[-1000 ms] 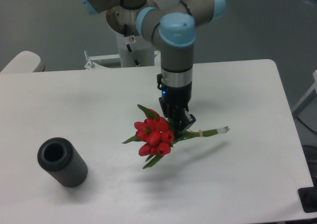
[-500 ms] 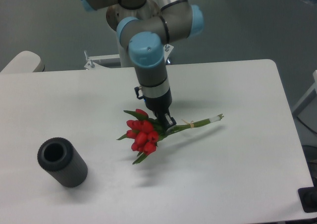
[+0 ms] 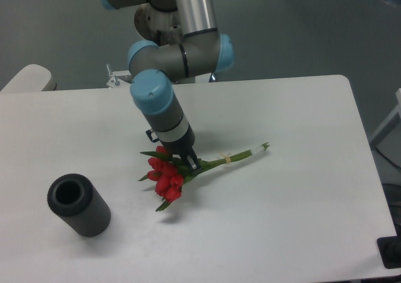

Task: Place the flowers on the table

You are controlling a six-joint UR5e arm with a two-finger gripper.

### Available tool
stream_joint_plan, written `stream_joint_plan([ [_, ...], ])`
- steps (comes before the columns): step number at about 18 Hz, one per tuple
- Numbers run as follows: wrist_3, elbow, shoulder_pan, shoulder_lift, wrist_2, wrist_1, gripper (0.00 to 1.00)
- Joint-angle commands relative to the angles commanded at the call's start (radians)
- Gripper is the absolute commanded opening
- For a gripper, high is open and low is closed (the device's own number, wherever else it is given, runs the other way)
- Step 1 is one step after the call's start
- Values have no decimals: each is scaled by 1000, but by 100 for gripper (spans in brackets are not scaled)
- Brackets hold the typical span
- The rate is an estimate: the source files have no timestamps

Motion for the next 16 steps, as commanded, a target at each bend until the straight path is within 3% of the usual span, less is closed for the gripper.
stream_joint_plan([
  [2, 0, 0, 0, -9, 0, 2, 31],
  [3, 0, 2, 0, -9, 0, 2, 36],
  [4, 2, 14, 0, -6, 0, 0, 53],
  [5, 2, 26, 0, -3, 0, 0, 79],
  [6, 3, 41, 0, 0, 0, -3, 92],
  [8, 6, 58, 0, 5, 0, -3, 99],
  [13, 9, 161, 5, 31, -9, -18, 99],
  [16, 0, 245, 5, 34, -12, -90, 99],
])
